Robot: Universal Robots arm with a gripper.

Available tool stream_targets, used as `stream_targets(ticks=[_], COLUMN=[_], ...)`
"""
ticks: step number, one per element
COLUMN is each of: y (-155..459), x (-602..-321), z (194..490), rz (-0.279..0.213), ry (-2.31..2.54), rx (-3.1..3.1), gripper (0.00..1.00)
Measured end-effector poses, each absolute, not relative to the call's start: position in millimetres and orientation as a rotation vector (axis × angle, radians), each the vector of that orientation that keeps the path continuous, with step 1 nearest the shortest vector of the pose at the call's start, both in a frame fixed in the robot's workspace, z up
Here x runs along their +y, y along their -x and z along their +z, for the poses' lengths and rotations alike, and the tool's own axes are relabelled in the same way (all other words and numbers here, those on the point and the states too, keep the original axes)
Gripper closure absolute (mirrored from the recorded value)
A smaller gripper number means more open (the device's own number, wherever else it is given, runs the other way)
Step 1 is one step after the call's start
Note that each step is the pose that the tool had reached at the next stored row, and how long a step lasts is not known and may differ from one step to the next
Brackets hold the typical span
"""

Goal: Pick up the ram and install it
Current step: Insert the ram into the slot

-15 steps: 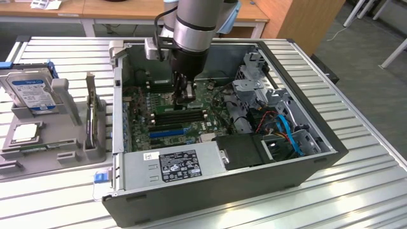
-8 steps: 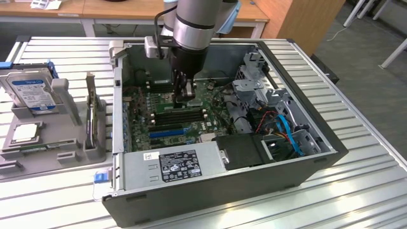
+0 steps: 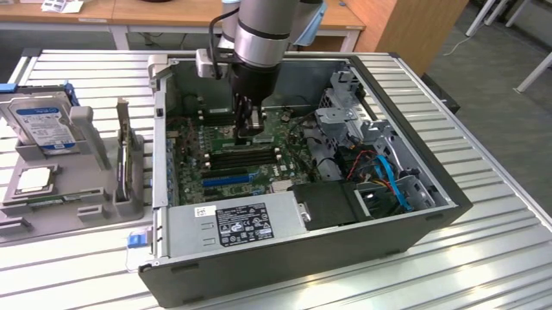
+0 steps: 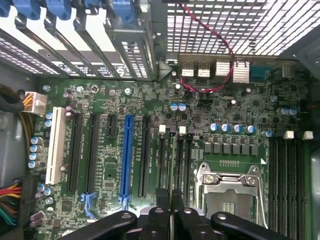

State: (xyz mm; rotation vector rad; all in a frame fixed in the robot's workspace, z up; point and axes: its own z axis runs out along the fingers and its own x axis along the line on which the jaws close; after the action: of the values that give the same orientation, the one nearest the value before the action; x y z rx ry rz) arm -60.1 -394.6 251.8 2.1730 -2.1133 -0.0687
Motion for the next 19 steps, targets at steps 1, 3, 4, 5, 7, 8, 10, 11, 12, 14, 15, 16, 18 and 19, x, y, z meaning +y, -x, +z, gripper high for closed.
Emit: stream_targets(ticks=[1,3,4,5,7,8,10,11,12,14,15,16,18,19], y=[60,60,60,60,60,60,60,60,60,60,60,60,60,60], x=[-395,-395,-395,-395,-395,-395,-395,-395,-395,-395,-395,-395,-397,-397], z=[250,246,244,243,239,237,234,232,231,231,231,231,231,231], rz=[-0.069,-0.069,-0.069,-0.068,-0.068,-0.068,-0.068,-0.068,-0.068,-0.068,-0.068,-0.068,-0.068,-0.068], ry=[-2.173,-2.173,-2.173,-2.173,-2.173,-2.173,-2.173,-2.173,-2.173,-2.172,-2.172,-2.172,-2.173,-2.173], rx=[-2.113,-2.113,-2.113,-2.113,-2.113,-2.113,-2.113,-2.113,-2.113,-2.113,-2.113,-2.113,-2.113,-2.113], gripper=[0.87,0.87,0.87,0.87,0.87,0.87,0.87,0.87,0.87,0.87,0.87,0.87,0.87,0.87])
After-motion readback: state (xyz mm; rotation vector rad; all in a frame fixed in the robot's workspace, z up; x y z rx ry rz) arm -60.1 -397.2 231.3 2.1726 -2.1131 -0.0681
